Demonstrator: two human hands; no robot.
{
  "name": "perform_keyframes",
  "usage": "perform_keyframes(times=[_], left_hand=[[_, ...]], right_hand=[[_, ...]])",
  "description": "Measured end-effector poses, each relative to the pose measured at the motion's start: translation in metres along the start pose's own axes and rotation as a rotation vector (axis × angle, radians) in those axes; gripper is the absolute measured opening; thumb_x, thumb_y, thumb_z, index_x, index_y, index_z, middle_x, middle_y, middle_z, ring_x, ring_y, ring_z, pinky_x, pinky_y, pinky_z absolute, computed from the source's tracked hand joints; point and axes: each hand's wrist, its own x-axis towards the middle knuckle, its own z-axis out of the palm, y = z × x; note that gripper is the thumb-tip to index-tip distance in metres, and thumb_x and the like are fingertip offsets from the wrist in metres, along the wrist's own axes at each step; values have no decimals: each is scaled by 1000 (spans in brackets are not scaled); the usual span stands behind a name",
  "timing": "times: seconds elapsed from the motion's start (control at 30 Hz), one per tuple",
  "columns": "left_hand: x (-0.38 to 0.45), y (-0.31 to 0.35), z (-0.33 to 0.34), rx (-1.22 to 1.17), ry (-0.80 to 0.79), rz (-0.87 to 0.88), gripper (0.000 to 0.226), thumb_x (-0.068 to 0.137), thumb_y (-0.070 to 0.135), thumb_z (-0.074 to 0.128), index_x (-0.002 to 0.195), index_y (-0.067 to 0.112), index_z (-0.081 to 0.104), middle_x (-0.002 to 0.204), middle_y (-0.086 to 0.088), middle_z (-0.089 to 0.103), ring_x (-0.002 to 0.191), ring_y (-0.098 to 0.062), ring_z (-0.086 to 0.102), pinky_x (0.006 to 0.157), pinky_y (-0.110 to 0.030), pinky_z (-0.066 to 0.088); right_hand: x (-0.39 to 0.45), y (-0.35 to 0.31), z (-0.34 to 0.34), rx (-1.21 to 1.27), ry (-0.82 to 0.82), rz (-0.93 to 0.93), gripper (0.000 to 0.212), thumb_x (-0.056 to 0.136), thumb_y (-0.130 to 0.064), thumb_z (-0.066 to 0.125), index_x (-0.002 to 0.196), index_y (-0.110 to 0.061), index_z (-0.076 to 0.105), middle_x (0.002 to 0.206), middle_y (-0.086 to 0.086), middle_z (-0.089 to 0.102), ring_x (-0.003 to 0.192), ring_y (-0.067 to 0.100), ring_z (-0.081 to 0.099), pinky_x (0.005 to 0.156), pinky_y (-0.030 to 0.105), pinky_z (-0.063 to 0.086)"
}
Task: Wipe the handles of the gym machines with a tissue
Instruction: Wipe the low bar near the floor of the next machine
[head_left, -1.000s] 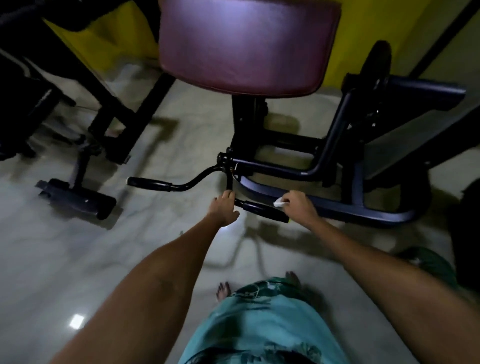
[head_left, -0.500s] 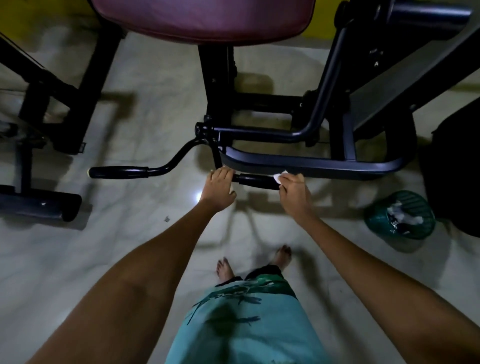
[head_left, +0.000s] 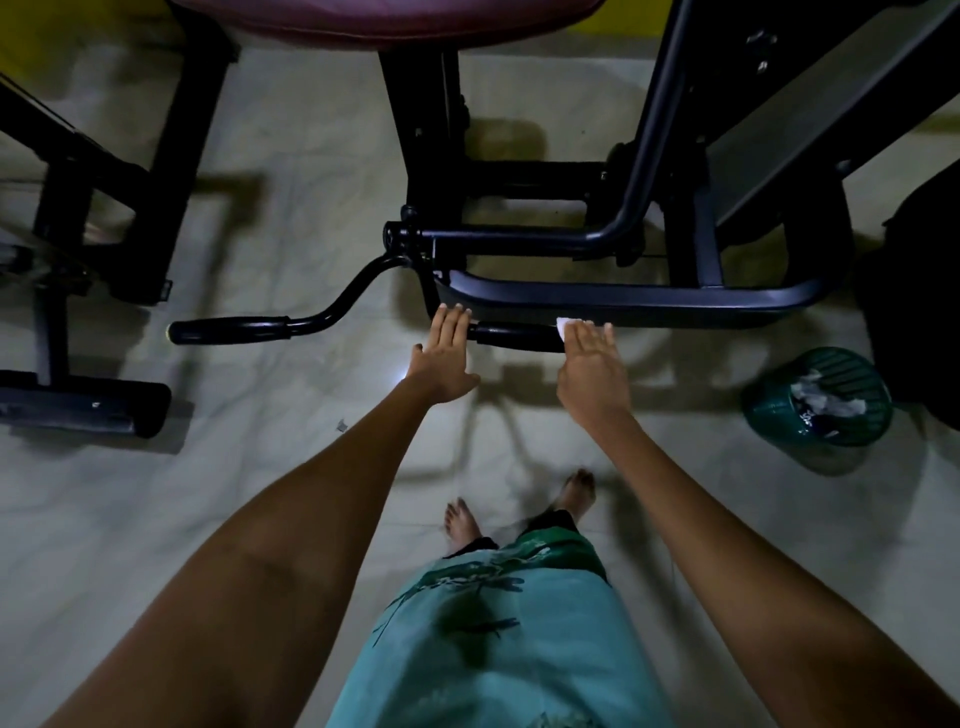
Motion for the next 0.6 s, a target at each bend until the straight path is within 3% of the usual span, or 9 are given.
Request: perform_keyframes(times=[0.1, 0.2, 0.33, 0.4, 0.47, 0.6], left_hand=[[-1, -1, 1, -47, 33, 12, 89, 90, 39, 56, 151, 10, -2, 159, -2, -5, 146, -19, -13, 107, -52, 29], [0, -3, 2, -186, 96, 16, 65, 97, 40, 43, 150, 12, 16, 157, -3, 11, 146, -16, -3, 107, -49, 29], [12, -7, -1, -201, 245, 30, 38, 101, 33, 33, 128, 10, 47, 136, -9, 42, 135, -23, 27, 103, -42, 30], [18, -9, -1, -190, 312, 28, 34, 102, 30, 33, 118, 9, 54, 128, -10, 47, 128, -24, 35, 104, -39, 24], [23, -10, 3, -187, 340, 17, 35, 102, 29, 33, 122, 11, 55, 137, -10, 41, 135, -26, 29, 111, -43, 15], [23, -7, 14, -286, 299, -46, 42, 103, 32, 27, 141, 19, 40, 159, -4, 12, 147, -22, -2, 115, -51, 3]], right_hand=[[-4, -5, 0, 44, -37, 19, 68, 84, 2, 40, 147, 0, 13, 154, 17, 18, 145, 25, 11, 117, 34, -4], [-10, 7, -1, 76, -44, -11, 74, 81, 7, 40, 148, -4, 11, 156, 13, 12, 146, 21, 6, 115, 29, -8], [-3, 4, 2, 159, -22, 43, 71, 85, 7, 38, 148, -5, 11, 156, 11, 14, 145, 20, 7, 115, 28, -5], [-5, 2, 6, 210, -11, 21, 70, 84, 10, 36, 148, -6, 13, 156, 11, 14, 146, 21, 7, 116, 27, -4], [-9, 9, 8, 229, -2, -28, 70, 83, 13, 36, 147, -7, 18, 155, 10, 17, 145, 20, 9, 115, 26, -4], [-3, 14, 5, 237, 17, 25, 67, 83, 13, 37, 146, -7, 24, 154, 10, 24, 144, 20, 15, 115, 26, -1]])
